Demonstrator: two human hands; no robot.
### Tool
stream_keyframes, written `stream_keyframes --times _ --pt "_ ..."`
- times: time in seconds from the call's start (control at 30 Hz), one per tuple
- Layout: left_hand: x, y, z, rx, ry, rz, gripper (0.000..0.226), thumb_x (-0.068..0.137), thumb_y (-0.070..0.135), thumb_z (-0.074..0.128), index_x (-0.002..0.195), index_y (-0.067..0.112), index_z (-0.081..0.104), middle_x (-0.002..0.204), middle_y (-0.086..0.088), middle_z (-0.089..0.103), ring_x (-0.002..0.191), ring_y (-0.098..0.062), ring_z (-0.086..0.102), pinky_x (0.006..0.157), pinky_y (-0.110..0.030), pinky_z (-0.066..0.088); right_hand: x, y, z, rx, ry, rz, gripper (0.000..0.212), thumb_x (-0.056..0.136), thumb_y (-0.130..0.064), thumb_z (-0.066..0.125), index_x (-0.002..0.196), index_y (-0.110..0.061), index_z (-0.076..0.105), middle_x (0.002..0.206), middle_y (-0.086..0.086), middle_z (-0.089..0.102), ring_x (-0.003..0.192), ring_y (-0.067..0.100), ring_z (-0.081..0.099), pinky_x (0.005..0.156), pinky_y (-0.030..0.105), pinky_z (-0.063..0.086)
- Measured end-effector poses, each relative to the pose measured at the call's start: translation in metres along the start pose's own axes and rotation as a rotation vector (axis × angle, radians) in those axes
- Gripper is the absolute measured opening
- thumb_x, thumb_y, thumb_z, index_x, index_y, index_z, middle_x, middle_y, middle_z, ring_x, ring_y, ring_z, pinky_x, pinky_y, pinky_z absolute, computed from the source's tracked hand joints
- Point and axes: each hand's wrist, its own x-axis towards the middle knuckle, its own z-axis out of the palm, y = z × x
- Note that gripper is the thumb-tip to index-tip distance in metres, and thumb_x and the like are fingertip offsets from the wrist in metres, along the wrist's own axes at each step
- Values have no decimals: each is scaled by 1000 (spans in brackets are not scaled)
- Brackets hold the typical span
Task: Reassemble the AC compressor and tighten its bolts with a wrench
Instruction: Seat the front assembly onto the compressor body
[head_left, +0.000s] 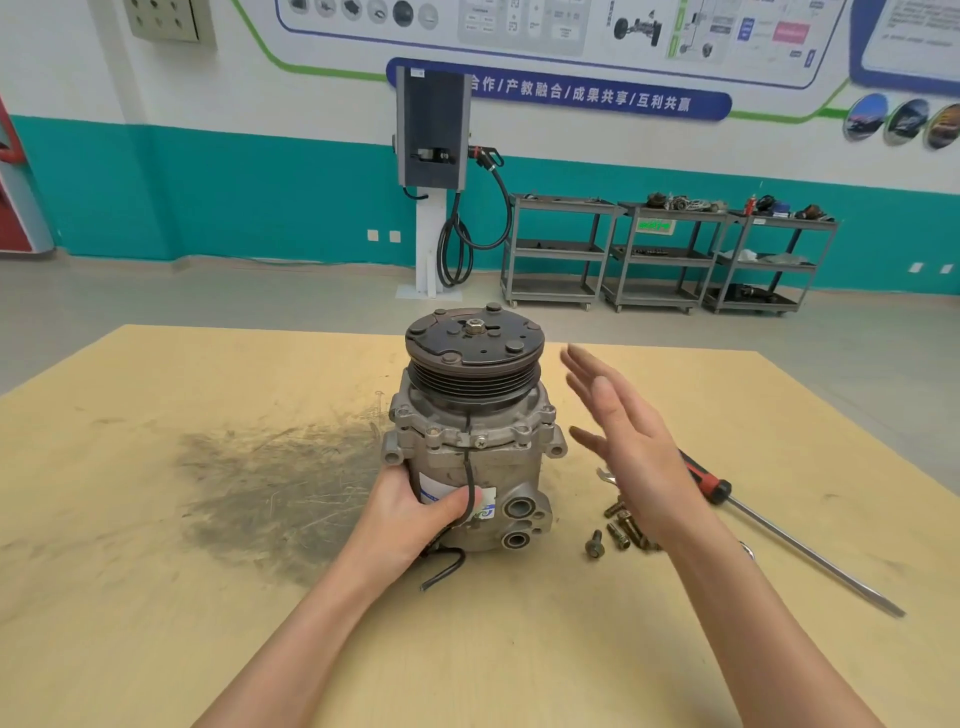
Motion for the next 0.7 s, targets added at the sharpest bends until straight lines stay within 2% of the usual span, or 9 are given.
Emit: stream_keyframes --times 0.1,0.17,0.23,0.3,0.37,0.43,0.5,0.6,0.7 --pt "2 -4 0 -1 4 15 38 81 13 76 117 14 63 105 19 73 98 1 68 78 -8 49 -9 16 -29 -221 63 29 20 101 -25 49 105 -28 68 103 -14 72 98 9 66 80 26 55" --pt "1 -4 1 -24 5 25 48 75 23 75 121 12 62 108 12 74 102 -3 68 81 -12 51 -15 25 -45 -459 -42 78 18 97 -18 57 92 -30 70 86 -12 72 86 10 65 77 26 52" --pt "1 -3 2 -48 11 35 55 72 27 75 122 10 62 110 8 74 103 -6 68 83 -13 51 -20 29 -56 -662 -202 122 21 94 -18 62 89 -38 67 90 -13 68 88 6 60 78 24 47" --pt "0 -3 2 -55 16 44 55 72 26 77 121 8 63 110 7 74 104 -7 68 83 -14 51 -26 31 -61 -753 -340 137 26 92 -22 66 91 -48 63 98 -14 62 91 2 56 78 18 42" --pt "1 -3 3 -51 21 53 56 74 26 84 122 6 63 111 4 74 106 -9 68 85 -15 51 -30 32 -62 -807 -444 137 26 89 -28 69 95 -52 61 105 -16 55 101 -2 50 83 12 38" --pt "1 -3 3 -49 25 54 55 74 25 81 122 6 63 112 3 74 106 -9 68 85 -15 51 -32 37 -59 -864 -520 137 25 88 -32 69 104 -51 62 108 -17 49 105 -4 44 85 7 32" --pt "1 -3 3 -40 32 46 47 79 14 78 123 6 63 112 2 74 106 -9 68 84 -15 52 -31 42 -54 -928 -565 119 24 89 -32 68 109 -45 65 107 -16 46 103 -2 40 83 6 30" --pt "0 -5 3 -28 50 57 45 81 6 76 123 6 61 112 2 74 105 -8 68 83 -13 51 -31 46 -48 -937 -577 82 18 91 -32 66 107 -38 69 101 -19 43 97 -7 37 80 6 30" --pt "-1 -5 3 -7 71 49 37 82 1 73 116 13 64 104 14 75 97 0 69 76 -8 49 -31 50 -44 -942 -587 44 18 91 -32 66 108 -34 70 101 -17 45 99 0 39 83 7 29"
